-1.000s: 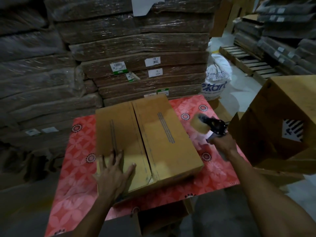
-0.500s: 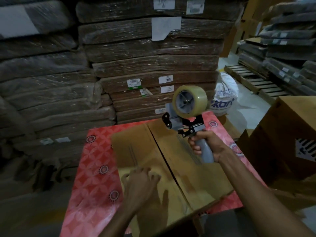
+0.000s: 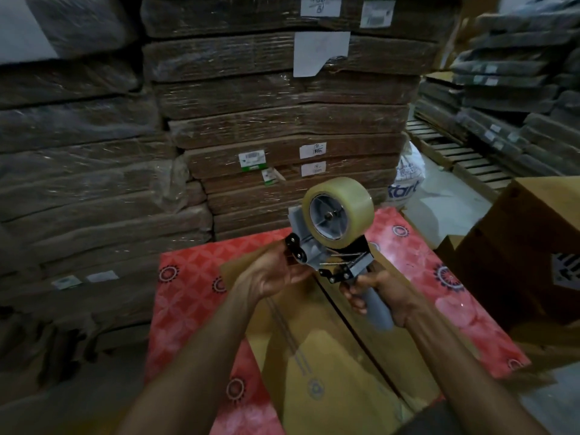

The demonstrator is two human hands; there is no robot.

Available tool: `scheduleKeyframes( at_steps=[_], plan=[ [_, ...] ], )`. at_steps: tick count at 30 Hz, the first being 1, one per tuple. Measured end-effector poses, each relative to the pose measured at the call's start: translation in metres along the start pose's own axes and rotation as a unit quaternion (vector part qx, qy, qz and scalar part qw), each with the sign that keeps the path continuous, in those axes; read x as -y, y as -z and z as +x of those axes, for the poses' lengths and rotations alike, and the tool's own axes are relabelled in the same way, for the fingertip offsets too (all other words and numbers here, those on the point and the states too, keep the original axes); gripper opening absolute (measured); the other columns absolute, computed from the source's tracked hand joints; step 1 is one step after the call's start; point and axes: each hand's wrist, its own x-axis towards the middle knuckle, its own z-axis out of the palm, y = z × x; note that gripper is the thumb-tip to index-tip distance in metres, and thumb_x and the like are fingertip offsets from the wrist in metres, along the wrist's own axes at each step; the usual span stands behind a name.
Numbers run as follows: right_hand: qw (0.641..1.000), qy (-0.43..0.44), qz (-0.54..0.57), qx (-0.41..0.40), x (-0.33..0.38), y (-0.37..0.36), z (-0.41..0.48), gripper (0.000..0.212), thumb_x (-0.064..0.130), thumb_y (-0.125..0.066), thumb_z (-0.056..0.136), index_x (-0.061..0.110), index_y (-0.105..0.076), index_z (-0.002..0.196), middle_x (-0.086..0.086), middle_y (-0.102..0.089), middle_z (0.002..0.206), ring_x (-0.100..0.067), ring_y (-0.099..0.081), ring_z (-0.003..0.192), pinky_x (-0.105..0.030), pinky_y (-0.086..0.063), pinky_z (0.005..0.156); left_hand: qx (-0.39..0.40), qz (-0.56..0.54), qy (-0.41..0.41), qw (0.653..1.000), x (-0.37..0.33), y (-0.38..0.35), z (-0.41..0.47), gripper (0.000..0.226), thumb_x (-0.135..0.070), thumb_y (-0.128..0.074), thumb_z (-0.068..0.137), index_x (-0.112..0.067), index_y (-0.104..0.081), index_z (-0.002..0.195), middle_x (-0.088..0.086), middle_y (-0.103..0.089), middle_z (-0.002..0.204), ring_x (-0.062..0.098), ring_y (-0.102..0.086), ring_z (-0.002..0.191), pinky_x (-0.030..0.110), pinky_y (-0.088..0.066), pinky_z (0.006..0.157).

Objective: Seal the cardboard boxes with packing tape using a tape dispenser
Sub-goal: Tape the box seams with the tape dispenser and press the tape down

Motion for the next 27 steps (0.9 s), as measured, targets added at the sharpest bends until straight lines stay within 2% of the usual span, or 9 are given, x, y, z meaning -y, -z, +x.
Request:
scheduleKeyframes(
  at_steps=[4, 7, 10, 12, 15, 18, 21, 25, 27],
  plan=[
    [1.0, -0.005, 0.002, -0.028, -0.01, 0.001, 0.011, 0.06, 0.02, -0.069, 0.058, -0.005, -0.054, 0.11, -0.011, -0.053, 0.063, -0.017, -0.044, 0.044, -0.026, -0.039, 0.043, -0.014, 0.029, 0.019, 0.999, -0.013, 0.026, 0.014, 0.018, -0.012, -0.047, 0.105, -0.004, -0.062, 0.112, 0.013, -0.068, 0.098, 0.021, -0.071, 0.077, 0.028, -0.059, 0.066],
    [0.999, -0.006, -0.011, -0.04, -0.013, -0.003, 0.015, 0.058, 0.02, -0.068, 0.058, -0.008, -0.057, 0.108, -0.014, -0.057, 0.067, -0.018, -0.048, 0.046, -0.029, -0.043, 0.045, -0.006, 0.061, 0.032, 0.998, -0.02, 0.039, 0.021, 0.016, 0.0, -0.047, 0.102, -0.003, -0.062, 0.102, 0.01, -0.07, 0.088, 0.015, -0.069, 0.071, 0.024, -0.058, 0.064],
    [0.997, -0.026, -0.049, -0.047, -0.007, -0.012, 0.016, 0.039, 0.008, -0.061, 0.063, -0.004, -0.066, 0.1, -0.016, -0.069, 0.077, -0.02, -0.06, 0.057, -0.033, -0.05, 0.056, -0.03, 0.136, 0.018, 0.99, -0.026, 0.047, 0.03, 0.018, 0.002, -0.047, 0.101, -0.001, -0.065, 0.101, 0.012, -0.07, 0.092, 0.018, -0.068, 0.076, 0.026, -0.06, 0.066],
    [0.991, -0.067, -0.101, -0.06, -0.002, -0.019, 0.017, 0.022, -0.002, -0.056, 0.071, 0.007, -0.073, 0.081, -0.019, -0.067, 0.077, -0.023, -0.057, 0.059, -0.036, -0.047, 0.06, -0.057, 0.156, 0.022, 0.986, -0.025, 0.052, 0.039, 0.022, 0.004, -0.041, 0.103, 0.003, -0.063, 0.103, 0.02, -0.062, 0.101, 0.024, -0.062, 0.082, 0.032, -0.06, 0.067],
    [0.979, -0.112, -0.114, -0.125, -0.009, -0.027, 0.021, 0.035, -0.005, -0.05, 0.08, 0.013, -0.064, 0.053, -0.021, -0.06, 0.071, -0.023, -0.047, 0.05, -0.036, -0.041, 0.057, -0.1, 0.177, 0.043, 0.978, -0.016, 0.058, 0.044, 0.024, 0.006, -0.037, 0.103, -0.002, -0.059, 0.098, 0.015, -0.058, 0.089, 0.022, -0.057, 0.075, 0.028, -0.058, 0.058],
    [0.972, -0.122, -0.104, -0.17, -0.021, -0.034, 0.025, 0.019, -0.003, -0.055, 0.08, 0.004, -0.059, 0.063, -0.022, -0.06, 0.071, -0.024, -0.047, 0.048, -0.035, -0.038, 0.054, -0.093, 0.171, 0.067, 0.979, -0.013, 0.064, 0.047, 0.017, 0.009, -0.043, 0.1, 0.004, -0.057, 0.107, 0.018, -0.061, 0.091, 0.024, -0.061, 0.075, 0.028, -0.059, 0.055],
    [0.966, -0.104, -0.149, -0.182, -0.028, -0.036, 0.031, 0.018, 0.0, -0.061, 0.092, 0.001, -0.065, 0.075, -0.021, -0.062, 0.067, -0.024, -0.053, 0.049, -0.035, -0.044, 0.053, -0.102, 0.193, 0.074, 0.973, -0.017, 0.069, 0.055, 0.015, 0.01, -0.047, 0.098, 0.004, -0.06, 0.101, 0.018, -0.064, 0.09, 0.024, -0.064, 0.075, 0.03, -0.061, 0.061],
    [0.96, -0.08, -0.179, -0.2, -0.031, -0.042, 0.037, 0.024, 0.004, -0.064, 0.095, 0.005, -0.063, 0.071, -0.012, -0.062, 0.061, -0.021, -0.06, 0.051, -0.035, -0.05, 0.054, -0.103, 0.2, 0.061, 0.972, -0.03, 0.068, 0.065, 0.018, 0.008, -0.046, 0.099, 0.0, -0.062, 0.1, 0.013, -0.064, 0.089, 0.021, -0.063, 0.077, 0.025, -0.059, 0.059],
    [0.944, -0.064, -0.238, -0.221, -0.032, -0.044, 0.041, 0.03, 0.008, -0.068, 0.093, 0.009, -0.062, 0.063, -0.01, -0.064, 0.057, -0.021, -0.064, 0.052, -0.034, -0.05, 0.054, -0.111, 0.226, 0.04, 0.967, -0.042, 0.062, 0.07, 0.023, 0.006, -0.044, 0.1, -0.005, -0.06, 0.089, 0.011, -0.06, 0.083, 0.019, -0.06, 0.071, 0.023, -0.056, 0.056]
  ],
)
